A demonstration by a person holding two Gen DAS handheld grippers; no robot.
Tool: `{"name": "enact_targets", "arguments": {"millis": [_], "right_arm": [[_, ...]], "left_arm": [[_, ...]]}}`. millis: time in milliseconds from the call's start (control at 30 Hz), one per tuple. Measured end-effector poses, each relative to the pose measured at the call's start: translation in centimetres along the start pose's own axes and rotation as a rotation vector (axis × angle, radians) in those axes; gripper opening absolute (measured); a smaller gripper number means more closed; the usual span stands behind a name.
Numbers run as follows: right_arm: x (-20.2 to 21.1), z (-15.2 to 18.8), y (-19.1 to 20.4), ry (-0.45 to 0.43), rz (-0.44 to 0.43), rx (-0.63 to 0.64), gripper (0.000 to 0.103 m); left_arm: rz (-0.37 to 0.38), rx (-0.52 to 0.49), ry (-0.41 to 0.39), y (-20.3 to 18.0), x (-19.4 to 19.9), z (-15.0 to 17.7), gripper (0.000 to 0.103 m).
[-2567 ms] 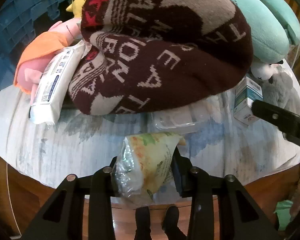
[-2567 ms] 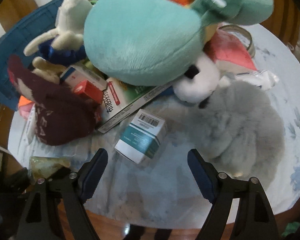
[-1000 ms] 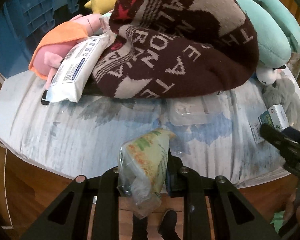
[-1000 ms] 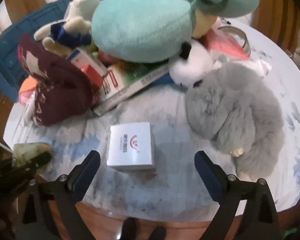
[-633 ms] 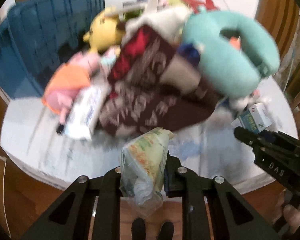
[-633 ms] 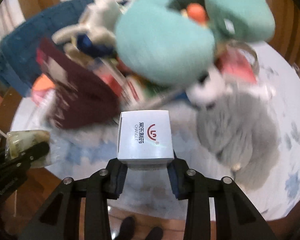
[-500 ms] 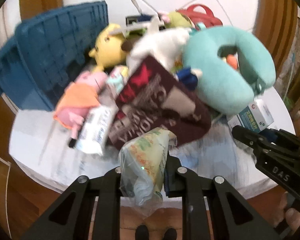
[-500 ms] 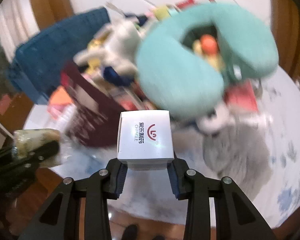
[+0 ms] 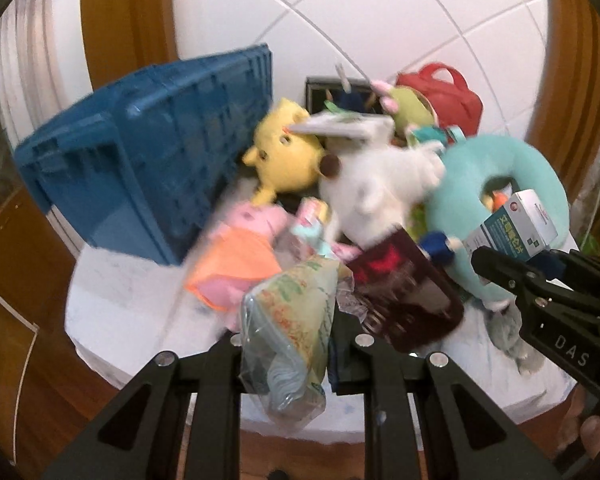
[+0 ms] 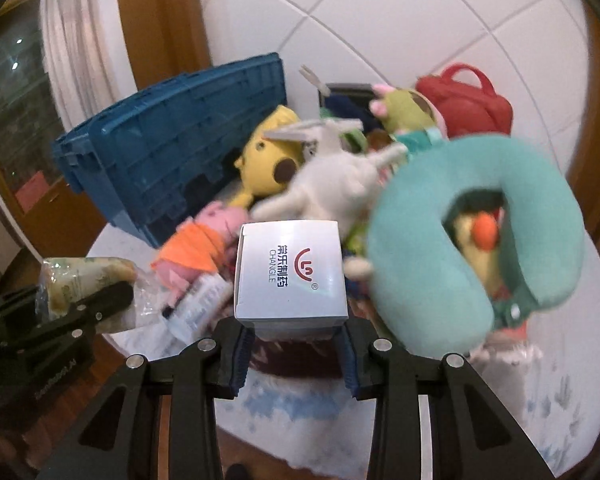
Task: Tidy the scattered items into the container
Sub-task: 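Carry both items into the blue crate and open both tools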
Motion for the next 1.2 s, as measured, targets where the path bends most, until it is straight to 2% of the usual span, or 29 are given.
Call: {"name": "enact_targets", "arguments": {"millis": [267, 433, 567, 700, 800, 933, 1000, 1100, 1200], "right_arm": [[0.0, -7.3, 7.9, -0.071, -0.06, 0.006, 0.036], [-0.2, -12.8, 13.6, -0.13, -0.111, 0.03, 0.036], [-1.5, -16.9, 17.7, -0.154, -0.157, 0.067, 0.036], [-2.7, -21.4, 21.3, -0.197, -0.231, 0.103, 0.036], [-4.2, -24.2, 23.9, -0.207, -0.256, 0.132, 0.036], [-7.7, -26.2, 28.1, -0.148, -0.294, 0.179, 0.036], [-9.8, -26.8, 29.8, -0.128, -0.277, 0.202, 0.036], [-12.7, -27.6, 31.8, -0.066, -0.258, 0.222, 0.036], [-16.5, -29.5, 32.9, 0.021, -0.184, 0.223, 0.036]], "left_arm": [[-0.043, -0.016, -0.129, 8.6, 3.8, -7.4, 0.018], [-0.099, -0.016, -0.169, 14.4, 4.9, -11.8, 0.018], [-0.124, 0.019, -0.205, 18.9, 5.2, -15.6, 0.018], [-0.189, 0.067, -0.257, 23.2, 5.6, -19.0, 0.018], [-0.195, 0.1, -0.242, 26.4, 4.6, -20.5, 0.018], [-0.191, 0.132, -0.196, 31.0, 1.6, -22.1, 0.018], [-0.171, 0.116, -0.157, 32.4, -0.5, -22.9, 0.018], [-0.131, 0.086, -0.052, 34.8, -4.4, -24.3, 0.018], [-0.137, 0.045, 0.003, 37.4, -7.1, -25.9, 0.018]]}}
Point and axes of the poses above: each gripper's, at about its wrist camera, not at the fingertips, and x roughly against the way its jaws point, y to its left, z to its underside, the point moved 9 cm from there along -x, roughly the way its jaws point, and after that the axes turned 4 degrees about z, right-handed, at the moved point
